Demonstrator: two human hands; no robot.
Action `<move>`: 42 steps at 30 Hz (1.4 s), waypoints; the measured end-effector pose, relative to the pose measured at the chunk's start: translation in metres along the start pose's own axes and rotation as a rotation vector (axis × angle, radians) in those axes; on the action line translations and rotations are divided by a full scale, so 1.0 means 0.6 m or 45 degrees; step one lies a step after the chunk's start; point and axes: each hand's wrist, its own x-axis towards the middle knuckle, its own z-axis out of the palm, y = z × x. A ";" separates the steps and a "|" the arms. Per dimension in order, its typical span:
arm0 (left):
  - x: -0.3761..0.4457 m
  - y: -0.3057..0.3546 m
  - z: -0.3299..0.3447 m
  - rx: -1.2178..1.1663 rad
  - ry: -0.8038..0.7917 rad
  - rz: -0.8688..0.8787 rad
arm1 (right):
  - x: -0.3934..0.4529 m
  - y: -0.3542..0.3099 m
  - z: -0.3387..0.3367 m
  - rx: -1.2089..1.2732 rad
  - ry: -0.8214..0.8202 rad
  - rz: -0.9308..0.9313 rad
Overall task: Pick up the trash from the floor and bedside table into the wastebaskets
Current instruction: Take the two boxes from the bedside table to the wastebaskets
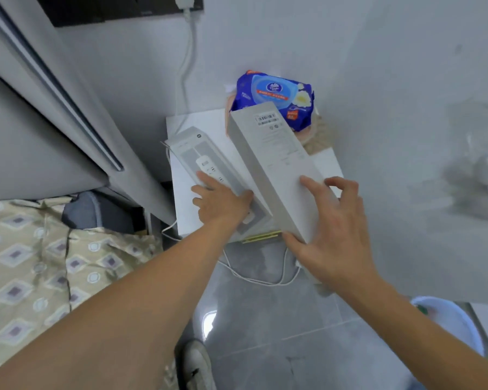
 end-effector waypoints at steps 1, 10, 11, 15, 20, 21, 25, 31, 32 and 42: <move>-0.005 0.002 0.000 -0.008 -0.004 -0.013 | -0.013 0.009 -0.005 0.013 0.016 0.013; -0.030 -0.003 0.009 0.038 0.062 -0.084 | -0.150 0.097 -0.005 0.108 0.046 0.090; -0.042 -0.013 0.013 0.050 0.066 -0.077 | -0.167 0.109 -0.008 0.108 0.036 0.101; -0.131 -0.066 0.011 0.101 0.097 0.038 | -0.232 0.155 -0.035 0.086 0.022 0.140; -0.354 -0.120 0.020 0.134 0.015 0.248 | -0.333 0.228 -0.079 0.083 -0.044 0.216; -0.403 -0.130 0.029 0.116 -0.022 0.286 | -0.358 0.242 -0.087 0.111 -0.047 0.246; -0.594 -0.166 0.092 0.037 -0.229 0.285 | -0.493 0.304 -0.121 0.166 -0.120 0.410; -0.819 -0.188 0.238 -0.019 -0.631 0.131 | -0.723 0.431 -0.162 0.202 -0.204 0.922; -0.847 -0.181 0.263 0.055 -0.721 0.169 | -0.756 0.455 -0.162 0.220 -0.217 1.015; -0.972 -0.029 0.592 0.528 -1.113 0.573 | -0.956 0.755 -0.129 0.905 -0.066 1.891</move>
